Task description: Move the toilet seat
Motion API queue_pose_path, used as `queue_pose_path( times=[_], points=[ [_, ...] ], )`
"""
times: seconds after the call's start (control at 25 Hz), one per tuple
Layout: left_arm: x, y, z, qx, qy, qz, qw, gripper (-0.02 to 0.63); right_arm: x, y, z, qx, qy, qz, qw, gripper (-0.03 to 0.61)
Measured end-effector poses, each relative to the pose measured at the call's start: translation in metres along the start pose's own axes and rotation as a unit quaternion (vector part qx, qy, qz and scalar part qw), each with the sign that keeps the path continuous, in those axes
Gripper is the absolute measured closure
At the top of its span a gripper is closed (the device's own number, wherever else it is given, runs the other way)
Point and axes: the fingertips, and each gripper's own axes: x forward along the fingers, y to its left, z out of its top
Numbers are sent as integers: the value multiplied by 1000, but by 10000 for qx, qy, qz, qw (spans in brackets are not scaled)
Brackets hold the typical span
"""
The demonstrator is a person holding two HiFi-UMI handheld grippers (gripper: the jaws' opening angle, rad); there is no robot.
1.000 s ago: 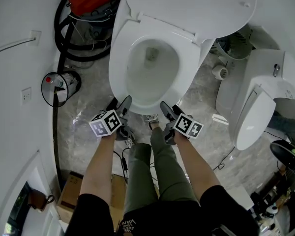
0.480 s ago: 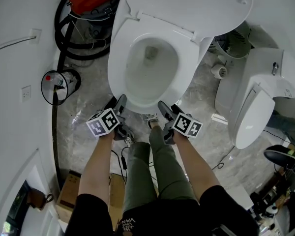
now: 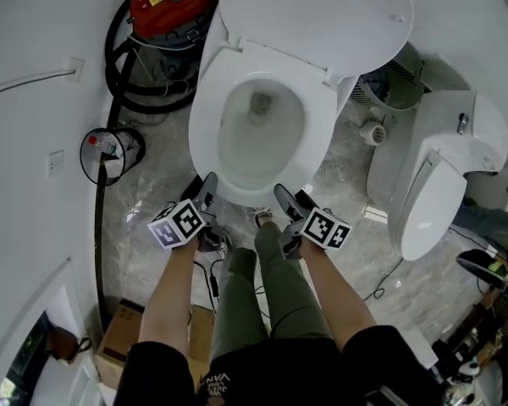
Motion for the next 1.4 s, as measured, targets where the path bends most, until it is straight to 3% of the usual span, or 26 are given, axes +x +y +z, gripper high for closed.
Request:
queue_pose_path(
  times=[0.28,0.44,0.8,1.12,1.4],
  points=[
    [-28,-33,22,34,-390,-58,9992,470,-32,22,21,-6,-276,154,9995,315],
    [-40,-55,36,32,-558,-117,9984,471,-48,35,35,-72,-335,222,9992,342],
    [-63,-108,76,-86,-929,-334,9951,460,-79,74,73,136,-547,597,9966,348],
    [-71,-148,108,-257,-1222,-401,9914,449,-95,105,103,141,-416,1075,9932,333],
    [-72,-176,130,-206,-1252,-504,9906,430,-106,124,127,125,-426,1341,9900,305]
  ],
)
